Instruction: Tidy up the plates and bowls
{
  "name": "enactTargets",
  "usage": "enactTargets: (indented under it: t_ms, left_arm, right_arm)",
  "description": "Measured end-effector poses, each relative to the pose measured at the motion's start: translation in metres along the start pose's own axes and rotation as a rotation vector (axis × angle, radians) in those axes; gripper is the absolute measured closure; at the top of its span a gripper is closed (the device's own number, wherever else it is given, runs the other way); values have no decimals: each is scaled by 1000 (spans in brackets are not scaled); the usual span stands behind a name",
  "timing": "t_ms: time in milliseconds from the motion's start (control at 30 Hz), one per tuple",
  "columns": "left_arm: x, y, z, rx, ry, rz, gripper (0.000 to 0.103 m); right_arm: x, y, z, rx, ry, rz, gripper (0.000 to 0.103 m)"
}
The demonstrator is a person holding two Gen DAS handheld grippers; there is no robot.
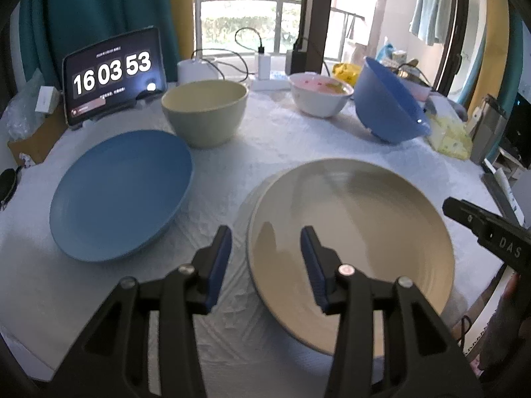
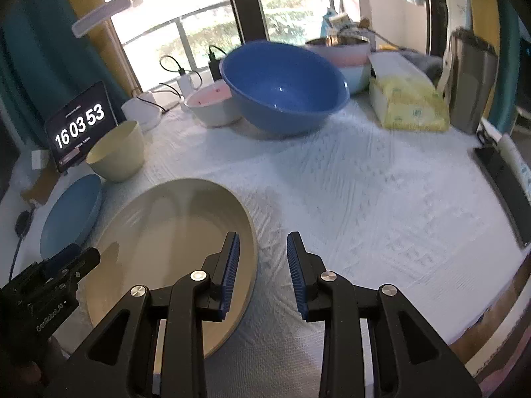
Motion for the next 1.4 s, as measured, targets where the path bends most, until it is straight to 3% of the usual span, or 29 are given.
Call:
enactTargets:
  t_ms: [367,1400]
  left_arm:
    - [11,-18,4,-9,0,-73,56]
    - [27,-30,87,46,-120,-166,56]
  right_arm:
    - [13,-11,21,34,-67,-41,71]
    - [40,5,103,66,-228,-32,71]
Point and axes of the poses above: each gripper's, at about its wrist camera, not at the fingertips, and y roughly the way its jaws point, z to its left, x to its top, the point moved 2 cm from there along y, roughly the way its jaws point, and after that the axes turned 4 degrees about -y, right-handed, at the moved point
